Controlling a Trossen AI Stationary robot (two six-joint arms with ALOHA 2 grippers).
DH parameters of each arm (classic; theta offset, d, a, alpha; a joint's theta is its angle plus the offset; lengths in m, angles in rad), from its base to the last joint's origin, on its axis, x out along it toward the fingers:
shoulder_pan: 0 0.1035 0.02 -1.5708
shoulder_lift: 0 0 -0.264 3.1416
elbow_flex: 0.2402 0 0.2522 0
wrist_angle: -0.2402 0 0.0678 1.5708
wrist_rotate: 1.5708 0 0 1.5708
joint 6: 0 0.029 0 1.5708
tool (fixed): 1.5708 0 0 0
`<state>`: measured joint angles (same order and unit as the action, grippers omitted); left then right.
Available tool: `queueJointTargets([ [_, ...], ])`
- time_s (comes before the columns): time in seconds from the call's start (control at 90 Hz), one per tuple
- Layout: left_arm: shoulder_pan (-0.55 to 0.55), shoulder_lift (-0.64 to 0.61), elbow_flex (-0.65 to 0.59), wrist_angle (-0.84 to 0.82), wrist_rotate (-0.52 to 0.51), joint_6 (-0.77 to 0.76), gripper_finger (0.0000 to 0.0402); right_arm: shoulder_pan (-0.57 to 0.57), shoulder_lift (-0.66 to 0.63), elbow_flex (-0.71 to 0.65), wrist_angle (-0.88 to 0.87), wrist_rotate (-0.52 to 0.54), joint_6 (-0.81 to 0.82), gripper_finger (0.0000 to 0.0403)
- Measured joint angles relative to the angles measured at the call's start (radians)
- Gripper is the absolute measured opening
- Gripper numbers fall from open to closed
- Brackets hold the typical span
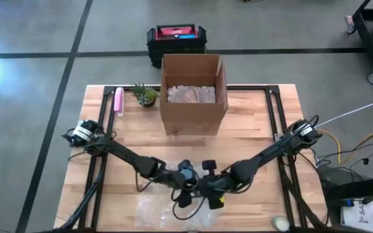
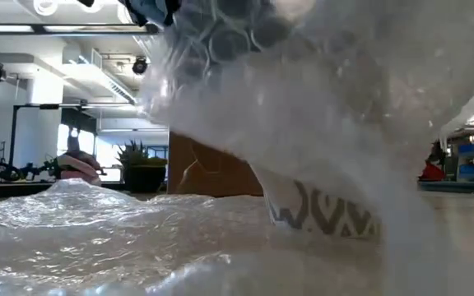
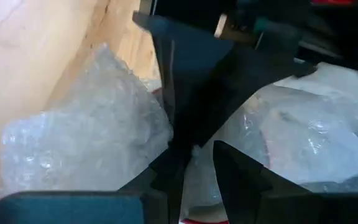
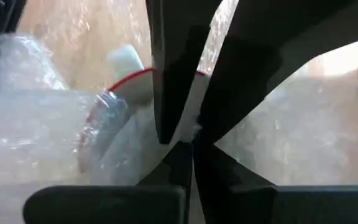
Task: Wrap mug
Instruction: Wrap the gray mug with the bubble wrap
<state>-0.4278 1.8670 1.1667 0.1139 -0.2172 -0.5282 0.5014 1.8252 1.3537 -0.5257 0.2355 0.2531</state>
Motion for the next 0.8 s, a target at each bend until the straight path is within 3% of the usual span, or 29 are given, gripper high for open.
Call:
queueJointTargets([
  [0.489,0.005,0.002,-0.002,-0.001,-0.025,0.023,0.0075,0.010,-0.053,0.109,-0.214,0.004,0.002,0.0000],
  [0.8,0.005,0.002,-0.003,-0.002,-0.024,0.023,0.0075,0.081,-0.117,0.112,-0.370,0.005,0.117,0.0000],
])
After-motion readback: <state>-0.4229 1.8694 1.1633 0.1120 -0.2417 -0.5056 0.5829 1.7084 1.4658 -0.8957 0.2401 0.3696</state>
